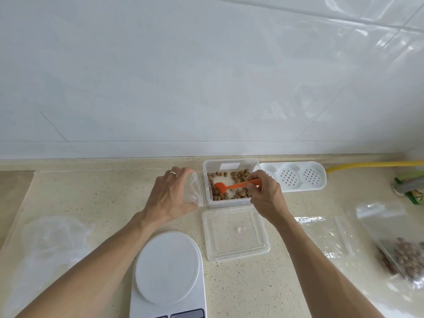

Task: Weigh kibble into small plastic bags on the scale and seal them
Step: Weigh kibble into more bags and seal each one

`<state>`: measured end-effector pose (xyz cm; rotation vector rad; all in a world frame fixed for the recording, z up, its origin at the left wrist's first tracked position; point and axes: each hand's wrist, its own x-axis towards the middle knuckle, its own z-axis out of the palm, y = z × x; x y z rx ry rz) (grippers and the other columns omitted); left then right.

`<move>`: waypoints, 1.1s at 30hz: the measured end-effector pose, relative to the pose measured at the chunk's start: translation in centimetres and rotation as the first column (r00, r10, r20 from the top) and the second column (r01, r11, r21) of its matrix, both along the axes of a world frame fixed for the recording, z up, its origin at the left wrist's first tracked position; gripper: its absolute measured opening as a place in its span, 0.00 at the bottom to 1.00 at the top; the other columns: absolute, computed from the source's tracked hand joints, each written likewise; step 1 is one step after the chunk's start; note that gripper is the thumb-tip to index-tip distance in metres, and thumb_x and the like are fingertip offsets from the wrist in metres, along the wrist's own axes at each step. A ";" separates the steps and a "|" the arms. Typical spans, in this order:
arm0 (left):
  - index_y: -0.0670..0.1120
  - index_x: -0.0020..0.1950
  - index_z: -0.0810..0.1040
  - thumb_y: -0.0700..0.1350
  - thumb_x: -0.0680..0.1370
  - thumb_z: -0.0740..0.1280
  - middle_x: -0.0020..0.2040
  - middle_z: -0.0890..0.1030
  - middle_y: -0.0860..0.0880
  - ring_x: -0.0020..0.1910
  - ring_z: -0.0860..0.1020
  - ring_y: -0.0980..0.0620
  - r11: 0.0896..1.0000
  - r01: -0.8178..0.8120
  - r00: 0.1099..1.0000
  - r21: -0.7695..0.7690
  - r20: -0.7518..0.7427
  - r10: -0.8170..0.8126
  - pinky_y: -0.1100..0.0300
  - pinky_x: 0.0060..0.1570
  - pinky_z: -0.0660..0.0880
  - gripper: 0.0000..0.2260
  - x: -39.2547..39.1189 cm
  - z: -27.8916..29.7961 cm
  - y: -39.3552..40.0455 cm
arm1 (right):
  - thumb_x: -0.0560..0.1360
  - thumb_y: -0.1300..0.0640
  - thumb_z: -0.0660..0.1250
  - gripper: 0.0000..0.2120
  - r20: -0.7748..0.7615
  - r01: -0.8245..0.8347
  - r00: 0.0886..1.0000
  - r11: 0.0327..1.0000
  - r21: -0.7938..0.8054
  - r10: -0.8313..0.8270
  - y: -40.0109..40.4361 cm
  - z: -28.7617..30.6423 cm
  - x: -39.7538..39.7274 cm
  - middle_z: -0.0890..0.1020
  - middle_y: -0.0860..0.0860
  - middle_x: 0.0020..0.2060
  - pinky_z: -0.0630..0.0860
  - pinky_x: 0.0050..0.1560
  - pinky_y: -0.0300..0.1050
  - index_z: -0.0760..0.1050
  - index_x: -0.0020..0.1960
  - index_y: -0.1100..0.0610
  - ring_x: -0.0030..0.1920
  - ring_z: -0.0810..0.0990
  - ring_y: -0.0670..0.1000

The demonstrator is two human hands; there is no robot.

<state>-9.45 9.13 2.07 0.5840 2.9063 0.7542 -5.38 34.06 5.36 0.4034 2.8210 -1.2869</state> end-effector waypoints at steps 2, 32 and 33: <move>0.51 0.65 0.65 0.54 0.62 0.76 0.57 0.73 0.48 0.57 0.73 0.47 1.000 -0.003 1.000 0.001 -0.002 0.003 0.53 0.57 0.67 0.36 0.1 -0.1 0.3 | 0.78 0.66 0.62 0.05 0.060 0.046 0.997 0.996 -0.073 -0.042 0.4 0.1 0.2 0.80 0.52 0.41 0.73 0.28 0.36 0.74 0.50 0.57 0.28 0.77 0.46; 0.49 0.66 0.62 0.55 0.64 0.74 0.57 0.73 0.47 0.56 0.73 0.46 1.000 -0.001 0.998 -0.002 -0.065 0.001 0.51 0.54 0.70 0.35 -1.0 2.6 6.5 | 0.77 0.63 0.67 0.06 -0.080 0.050 0.994 0.972 -0.231 -0.071 -0.6 6.0 0.9 0.81 0.53 0.36 0.75 0.29 0.44 0.77 0.49 0.53 0.30 0.77 0.51; 0.49 0.65 0.62 0.54 0.64 0.74 0.57 0.72 0.47 0.56 0.73 0.46 0.999 -0.004 0.999 0.044 -0.054 0.006 0.52 0.55 0.71 0.35 -0.9 2.6 6.5 | 0.77 0.63 0.67 0.07 -0.119 -0.011 0.993 0.982 -0.188 -0.012 -0.9 6.3 1.0 0.81 0.53 0.35 0.76 0.30 0.49 0.77 0.48 0.52 0.30 0.77 0.54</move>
